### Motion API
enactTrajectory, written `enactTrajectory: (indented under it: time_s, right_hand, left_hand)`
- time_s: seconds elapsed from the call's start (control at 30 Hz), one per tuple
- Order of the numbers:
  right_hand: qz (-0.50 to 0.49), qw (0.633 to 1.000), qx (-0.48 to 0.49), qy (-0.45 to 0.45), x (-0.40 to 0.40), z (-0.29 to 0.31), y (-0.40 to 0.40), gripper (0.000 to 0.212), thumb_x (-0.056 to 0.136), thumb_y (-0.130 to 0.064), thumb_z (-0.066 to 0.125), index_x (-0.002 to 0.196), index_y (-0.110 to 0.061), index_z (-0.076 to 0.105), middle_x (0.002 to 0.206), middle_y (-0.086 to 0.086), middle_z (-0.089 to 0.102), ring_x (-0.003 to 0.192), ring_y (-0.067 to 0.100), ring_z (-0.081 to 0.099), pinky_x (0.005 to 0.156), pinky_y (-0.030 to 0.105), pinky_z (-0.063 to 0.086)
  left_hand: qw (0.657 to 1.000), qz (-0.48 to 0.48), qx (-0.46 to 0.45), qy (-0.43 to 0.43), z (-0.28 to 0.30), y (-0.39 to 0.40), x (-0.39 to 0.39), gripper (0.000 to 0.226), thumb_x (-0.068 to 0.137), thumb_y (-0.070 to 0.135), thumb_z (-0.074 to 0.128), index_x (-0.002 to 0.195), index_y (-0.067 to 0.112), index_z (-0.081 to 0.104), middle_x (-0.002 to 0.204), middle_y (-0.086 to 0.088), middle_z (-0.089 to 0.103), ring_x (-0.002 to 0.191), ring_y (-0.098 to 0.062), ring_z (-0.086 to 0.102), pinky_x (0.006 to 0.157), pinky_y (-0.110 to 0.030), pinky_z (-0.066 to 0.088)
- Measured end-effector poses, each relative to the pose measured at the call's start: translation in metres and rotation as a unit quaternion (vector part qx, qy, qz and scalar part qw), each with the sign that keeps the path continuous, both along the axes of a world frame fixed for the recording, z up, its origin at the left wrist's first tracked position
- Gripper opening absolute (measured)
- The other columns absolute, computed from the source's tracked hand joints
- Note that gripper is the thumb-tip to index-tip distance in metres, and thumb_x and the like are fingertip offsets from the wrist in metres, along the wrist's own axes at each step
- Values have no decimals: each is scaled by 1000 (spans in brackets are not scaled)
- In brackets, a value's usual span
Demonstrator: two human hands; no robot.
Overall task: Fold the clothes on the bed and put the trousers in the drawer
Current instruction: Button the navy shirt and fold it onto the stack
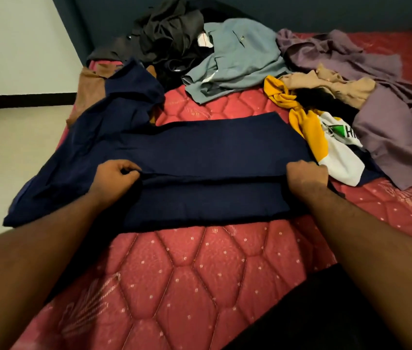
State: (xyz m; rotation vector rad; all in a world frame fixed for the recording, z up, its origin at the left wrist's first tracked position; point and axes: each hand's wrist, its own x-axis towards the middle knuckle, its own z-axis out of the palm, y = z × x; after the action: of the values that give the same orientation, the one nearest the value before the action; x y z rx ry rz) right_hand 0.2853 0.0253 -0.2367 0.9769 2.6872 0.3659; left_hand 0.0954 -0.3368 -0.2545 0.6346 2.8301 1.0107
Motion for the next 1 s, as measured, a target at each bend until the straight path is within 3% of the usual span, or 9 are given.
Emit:
enactTrajectory:
  time_s: [0.27, 0.37, 0.43, 0.57, 0.67, 0.73, 0.83, 0.93, 1.0]
  right_hand:
    - [4, 995, 16, 97, 3, -26, 0, 35, 93, -14, 42, 127, -19, 48, 128, 14, 47, 122, 37, 43, 107, 56, 29]
    - [41, 984, -3, 174, 10, -30, -18, 41, 89, -21, 52, 130, -16, 48, 131, 17, 47, 122, 39, 43, 106, 58, 31]
    - [69, 972, -78, 208, 12, -31, -39, 51, 91, -32, 56, 138, -16, 46, 142, 18, 42, 131, 38, 39, 108, 56, 31]
    - [134, 959, -188, 167, 10, -31, -93, 71, 91, -63, 41, 151, -29, 27, 161, 8, 15, 147, 32, 13, 116, 51, 13]
    - [192, 952, -214, 102, 7, -32, -129, 96, 70, -85, 6, 152, -37, 17, 163, 0, 2, 149, 26, 0, 117, 52, 3]
    - [222, 943, -234, 86, 1, -33, -160, 107, 61, -92, -6, 152, -40, 13, 163, -1, -1, 150, 23, -3, 118, 52, 1]
    - [231, 934, -260, 85, -9, -36, -203, 90, 73, -86, 7, 152, -43, 7, 163, -4, -4, 149, 20, -7, 118, 53, -3]
    - [243, 938, -239, 60, -11, -42, -215, 105, 58, -94, -10, 151, -46, 0, 162, -6, -8, 149, 20, -10, 116, 54, -7]
    - [237, 943, -228, 51, -13, -44, -219, 104, 56, -92, -14, 150, -48, -4, 162, -7, -11, 149, 19, -12, 116, 54, -9]
  left_hand:
    - [989, -45, -98, -103, 4, 0, -22, 21, 83, 14, 72, 104, 17, 75, 106, -3, 73, 105, -18, 65, 92, -22, 41]
    - [989, -35, -101, -99, 21, -22, -3, 69, 77, 56, 73, 135, 22, 56, 133, -4, 60, 124, -23, 55, 107, -34, 40]
    - [992, 0, -117, -37, 29, -54, 29, 99, 64, 84, 54, 146, 30, 40, 146, -4, 46, 133, -28, 45, 109, -49, 38]
    - [965, 129, -227, -1, 3, -146, 129, 109, 58, 94, 49, 149, 40, 20, 152, -5, 28, 137, -37, 34, 104, -61, 32]
    - [947, 162, -272, -63, -24, -172, 151, 91, 67, 88, 50, 141, 36, 36, 141, -9, 41, 125, -41, 43, 96, -59, 40]
    - [968, 160, -191, -28, -21, -173, 139, 56, 83, 62, 54, 124, 26, 59, 117, -13, 60, 105, -43, 55, 82, -50, 47]
    - [983, 173, -29, -46, 17, -168, 121, 14, 84, 24, 68, 97, 20, 73, 90, -7, 73, 89, -32, 68, 71, -35, 47]
    - [989, 83, -42, -116, 83, -152, 65, 16, 70, 21, 83, 82, 15, 74, 76, -8, 70, 78, -20, 66, 68, -31, 47]
    - [989, 2, -135, -68, 140, -131, 16, 19, 68, 22, 83, 82, 16, 73, 80, -10, 70, 83, -20, 65, 71, -31, 49]
